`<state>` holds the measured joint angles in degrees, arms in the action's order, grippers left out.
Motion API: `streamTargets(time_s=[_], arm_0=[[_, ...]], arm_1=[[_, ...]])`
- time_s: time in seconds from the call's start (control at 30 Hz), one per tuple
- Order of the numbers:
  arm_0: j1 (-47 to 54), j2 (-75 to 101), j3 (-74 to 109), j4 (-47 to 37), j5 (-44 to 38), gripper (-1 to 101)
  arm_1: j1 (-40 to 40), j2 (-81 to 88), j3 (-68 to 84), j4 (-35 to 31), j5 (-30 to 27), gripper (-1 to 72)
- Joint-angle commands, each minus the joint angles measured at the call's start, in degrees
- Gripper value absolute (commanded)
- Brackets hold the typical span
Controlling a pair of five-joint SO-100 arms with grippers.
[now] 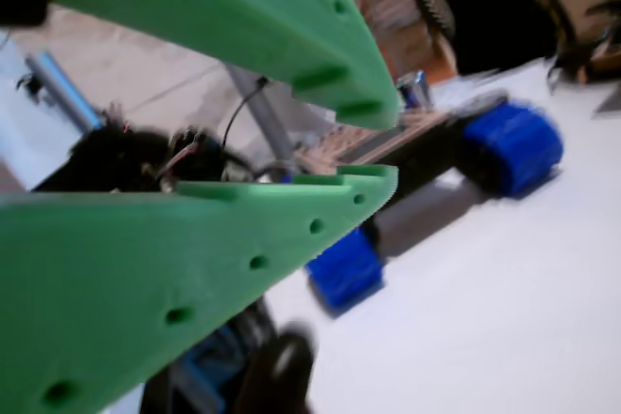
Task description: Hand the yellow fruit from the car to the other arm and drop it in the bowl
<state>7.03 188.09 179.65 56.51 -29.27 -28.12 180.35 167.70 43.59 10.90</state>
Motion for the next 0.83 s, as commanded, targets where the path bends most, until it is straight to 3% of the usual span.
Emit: streamTargets(time_s=[0.0, 0.8], arm_0=[[-0.2, 5.6, 6.2, 0.4, 0.6, 4], [-0.2, 5.6, 6.2, 0.4, 0.6, 4]], arm_1=[[-1.8, 6.1, 1.8, 5.4, -1.3, -0.1], [-6.1, 6.9, 4.9, 9.0, -2.8, 0.0]])
